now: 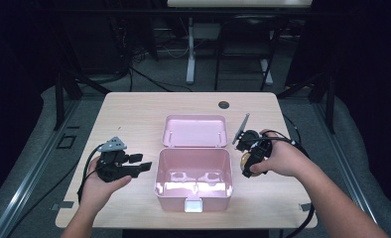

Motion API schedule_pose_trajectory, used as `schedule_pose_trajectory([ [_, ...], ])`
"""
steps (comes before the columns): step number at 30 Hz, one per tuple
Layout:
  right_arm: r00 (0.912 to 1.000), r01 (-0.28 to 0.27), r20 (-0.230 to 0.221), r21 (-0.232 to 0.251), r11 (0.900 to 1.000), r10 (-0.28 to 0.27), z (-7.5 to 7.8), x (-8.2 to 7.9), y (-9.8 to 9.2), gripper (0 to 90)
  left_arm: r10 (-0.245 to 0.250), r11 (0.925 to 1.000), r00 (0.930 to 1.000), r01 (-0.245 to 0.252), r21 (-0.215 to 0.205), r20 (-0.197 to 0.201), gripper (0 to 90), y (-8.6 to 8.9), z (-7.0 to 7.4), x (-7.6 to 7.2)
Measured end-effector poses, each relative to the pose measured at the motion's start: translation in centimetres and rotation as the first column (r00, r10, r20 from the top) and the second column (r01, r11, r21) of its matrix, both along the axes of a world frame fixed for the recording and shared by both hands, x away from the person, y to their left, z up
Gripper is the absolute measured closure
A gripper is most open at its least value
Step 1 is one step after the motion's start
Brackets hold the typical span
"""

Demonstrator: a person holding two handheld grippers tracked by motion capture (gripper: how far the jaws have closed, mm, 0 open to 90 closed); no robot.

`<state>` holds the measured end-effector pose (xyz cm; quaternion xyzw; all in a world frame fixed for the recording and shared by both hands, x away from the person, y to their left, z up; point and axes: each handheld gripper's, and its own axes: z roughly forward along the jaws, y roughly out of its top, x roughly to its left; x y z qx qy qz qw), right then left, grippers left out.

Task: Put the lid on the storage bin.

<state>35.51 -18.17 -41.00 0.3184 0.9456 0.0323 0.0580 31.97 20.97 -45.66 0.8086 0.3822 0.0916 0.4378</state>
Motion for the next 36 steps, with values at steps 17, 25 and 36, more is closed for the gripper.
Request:
schedule_pose_trajectory([
  [17,0.9265,-0.375,-0.035,-0.014,0.927,0.375,-0.2,-1.0,1.2,19.8,-0.004,1.0,1.0,0.004,0.006,0.006,48.8,-0.1,-0.1,0.0],
  [25,0.8985,-0.438,-0.039,-0.008,0.899,0.437,-0.4,-1.0,1.7,19.8,-0.006,1.0,1.0,0.006,0.006,0.0,48.8,-0.2,-0.1,0.0],
  [36,0.8823,-0.47,-0.037,0.0,0.883,0.469,0.0,-1.1,3.0,19.8,-0.006,1.0,1.0,0.006,0.002,0.0,48.8,-0.2,-0.1,0.0],
])
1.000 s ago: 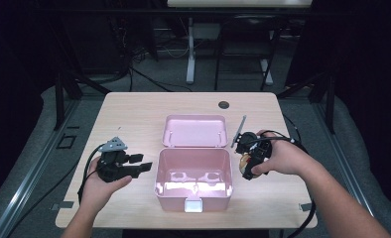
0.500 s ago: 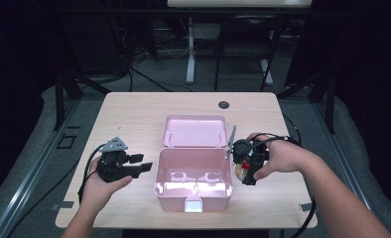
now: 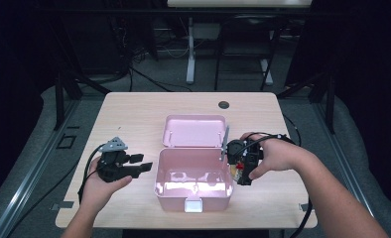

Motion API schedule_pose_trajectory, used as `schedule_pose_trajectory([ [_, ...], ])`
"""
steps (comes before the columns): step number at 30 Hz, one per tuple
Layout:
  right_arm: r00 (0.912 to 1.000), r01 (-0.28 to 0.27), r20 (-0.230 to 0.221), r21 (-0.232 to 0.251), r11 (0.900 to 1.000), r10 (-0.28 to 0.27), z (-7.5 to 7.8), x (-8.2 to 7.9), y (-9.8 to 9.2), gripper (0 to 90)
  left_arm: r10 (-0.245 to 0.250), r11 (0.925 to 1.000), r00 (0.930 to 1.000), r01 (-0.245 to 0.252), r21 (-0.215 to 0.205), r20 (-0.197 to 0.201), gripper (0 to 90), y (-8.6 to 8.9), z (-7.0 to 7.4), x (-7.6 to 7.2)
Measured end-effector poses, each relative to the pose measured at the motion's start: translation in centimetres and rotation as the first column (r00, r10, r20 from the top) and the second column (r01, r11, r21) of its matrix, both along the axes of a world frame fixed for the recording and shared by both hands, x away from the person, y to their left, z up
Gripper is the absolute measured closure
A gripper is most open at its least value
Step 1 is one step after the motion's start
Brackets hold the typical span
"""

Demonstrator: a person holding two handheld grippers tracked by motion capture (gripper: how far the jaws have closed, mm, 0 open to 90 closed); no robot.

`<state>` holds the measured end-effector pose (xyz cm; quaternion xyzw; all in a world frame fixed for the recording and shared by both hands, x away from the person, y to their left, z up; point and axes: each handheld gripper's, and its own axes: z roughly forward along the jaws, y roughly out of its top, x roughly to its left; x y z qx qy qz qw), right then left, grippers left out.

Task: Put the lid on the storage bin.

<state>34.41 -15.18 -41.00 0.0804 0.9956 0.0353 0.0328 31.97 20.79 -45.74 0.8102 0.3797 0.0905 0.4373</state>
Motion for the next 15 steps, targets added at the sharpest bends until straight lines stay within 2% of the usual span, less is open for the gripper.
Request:
schedule_pose_trajectory([
  [7,0.9996,-0.028,-0.003,0.0,1.0,0.028,-0.1,-0.2,1.4,19.8,-0.008,1.0,1.0,0.008,0.005,0.005,48.8,-0.1,0.0,0.0],
  [15,0.9993,-0.036,-0.012,0.016,0.999,0.037,-0.2,0.0,2.7,19.8,-0.006,1.0,1.0,0.006,0.003,0.007,48.9,-0.1,-0.1,0.0],
])
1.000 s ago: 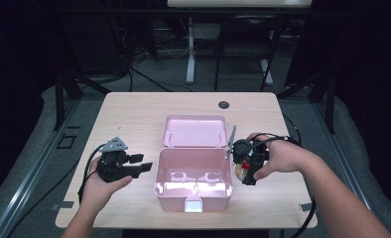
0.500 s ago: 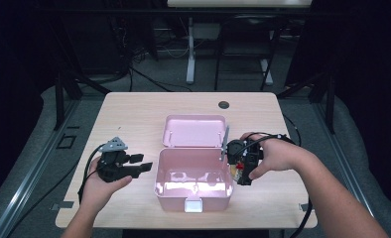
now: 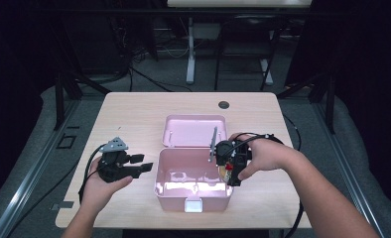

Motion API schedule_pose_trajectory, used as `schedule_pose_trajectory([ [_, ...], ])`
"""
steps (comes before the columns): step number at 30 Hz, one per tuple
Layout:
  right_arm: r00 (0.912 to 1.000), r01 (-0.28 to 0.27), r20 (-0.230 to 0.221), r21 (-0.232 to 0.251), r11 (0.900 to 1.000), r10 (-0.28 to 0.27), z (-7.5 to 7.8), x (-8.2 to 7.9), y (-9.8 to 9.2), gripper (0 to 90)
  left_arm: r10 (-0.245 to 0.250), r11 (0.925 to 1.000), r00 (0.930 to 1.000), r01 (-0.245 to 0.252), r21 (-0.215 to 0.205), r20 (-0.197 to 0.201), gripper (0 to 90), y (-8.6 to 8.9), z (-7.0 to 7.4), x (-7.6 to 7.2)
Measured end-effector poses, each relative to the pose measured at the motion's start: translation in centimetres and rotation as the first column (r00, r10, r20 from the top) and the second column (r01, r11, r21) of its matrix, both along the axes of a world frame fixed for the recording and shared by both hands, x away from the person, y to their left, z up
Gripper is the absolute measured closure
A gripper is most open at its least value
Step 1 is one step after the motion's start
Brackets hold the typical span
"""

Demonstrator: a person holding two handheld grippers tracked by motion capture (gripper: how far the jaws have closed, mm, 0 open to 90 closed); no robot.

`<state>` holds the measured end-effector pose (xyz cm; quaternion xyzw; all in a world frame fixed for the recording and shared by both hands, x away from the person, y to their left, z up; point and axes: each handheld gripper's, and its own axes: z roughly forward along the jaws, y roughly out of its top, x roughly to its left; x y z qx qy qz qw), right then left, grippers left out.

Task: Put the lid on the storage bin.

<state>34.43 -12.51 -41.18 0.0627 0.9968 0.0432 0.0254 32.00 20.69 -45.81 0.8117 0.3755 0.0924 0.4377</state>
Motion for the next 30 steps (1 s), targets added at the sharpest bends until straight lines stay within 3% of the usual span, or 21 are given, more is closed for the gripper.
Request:
schedule_pose_trajectory([
  [16,0.9992,-0.041,0.0,-0.009,0.999,0.041,-0.8,0.2,3.0,19.8,0.001,1.0,1.0,-0.001,-0.003,0.003,48.8,0.2,0.1,0.0],
  [30,0.9989,-0.047,-0.001,-0.017,0.999,0.047,-1.9,0.3,3.7,19.8,0.002,1.0,1.0,-0.002,-0.004,0.001,48.9,0.2,0.1,0.0],
])
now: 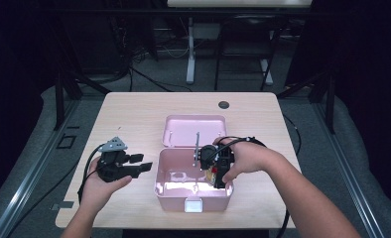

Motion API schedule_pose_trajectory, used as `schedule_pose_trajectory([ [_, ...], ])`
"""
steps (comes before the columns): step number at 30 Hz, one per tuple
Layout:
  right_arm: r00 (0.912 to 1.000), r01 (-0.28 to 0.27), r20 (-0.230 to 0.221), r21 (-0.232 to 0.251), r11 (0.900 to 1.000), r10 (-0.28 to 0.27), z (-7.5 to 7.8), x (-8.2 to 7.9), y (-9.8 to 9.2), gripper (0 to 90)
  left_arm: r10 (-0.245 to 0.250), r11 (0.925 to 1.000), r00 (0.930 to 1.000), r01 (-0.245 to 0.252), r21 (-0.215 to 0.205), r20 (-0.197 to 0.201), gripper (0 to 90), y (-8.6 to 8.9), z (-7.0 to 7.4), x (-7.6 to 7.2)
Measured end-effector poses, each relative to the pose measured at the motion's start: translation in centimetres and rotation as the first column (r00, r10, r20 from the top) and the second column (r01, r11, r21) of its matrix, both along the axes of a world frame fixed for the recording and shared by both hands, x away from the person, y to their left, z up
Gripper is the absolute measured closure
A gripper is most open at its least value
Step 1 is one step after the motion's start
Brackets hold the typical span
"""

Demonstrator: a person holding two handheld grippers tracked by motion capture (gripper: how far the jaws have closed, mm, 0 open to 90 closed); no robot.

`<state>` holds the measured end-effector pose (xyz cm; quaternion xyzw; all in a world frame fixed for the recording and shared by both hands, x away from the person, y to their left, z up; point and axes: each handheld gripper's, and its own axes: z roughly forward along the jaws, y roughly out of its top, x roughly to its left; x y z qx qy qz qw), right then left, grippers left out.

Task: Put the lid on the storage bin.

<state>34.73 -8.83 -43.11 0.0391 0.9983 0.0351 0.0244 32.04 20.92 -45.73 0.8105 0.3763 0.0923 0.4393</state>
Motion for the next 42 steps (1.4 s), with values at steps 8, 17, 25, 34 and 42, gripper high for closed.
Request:
schedule_pose_trajectory([
  [8,1.0,0.008,-0.001,-0.001,1.0,-0.008,-1.0,0.1,0.0,19.8,0.001,1.0,1.0,-0.001,-0.003,-0.006,48.9,0.1,0.1,0.0],
  [17,0.9999,0.007,0.012,-0.018,1.0,-0.006,-2.2,0.3,0.0,19.8,-0.001,1.0,1.0,0.001,0.004,-0.001,48.9,0.1,0.0,0.1],
  [25,0.9999,0.011,-0.001,-0.016,1.0,-0.011,-2.9,0.4,0.0,19.8,0.002,1.0,1.0,-0.002,0.002,-0.001,48.9,0.0,-0.1,0.1],
  [34,1.0,0.001,-0.002,-0.034,0.999,-0.001,-3.7,0.4,0.3,19.8,0.004,1.0,1.0,-0.004,0.002,-0.003,48.9,0.0,-0.1,0.1],
  [42,1.0,0.0,-0.002,-0.052,0.999,0.0,-4.1,0.4,0.4,19.8,0.004,1.0,1.0,-0.004,0.002,-0.004,48.8,0.0,-0.1,0.1],
])
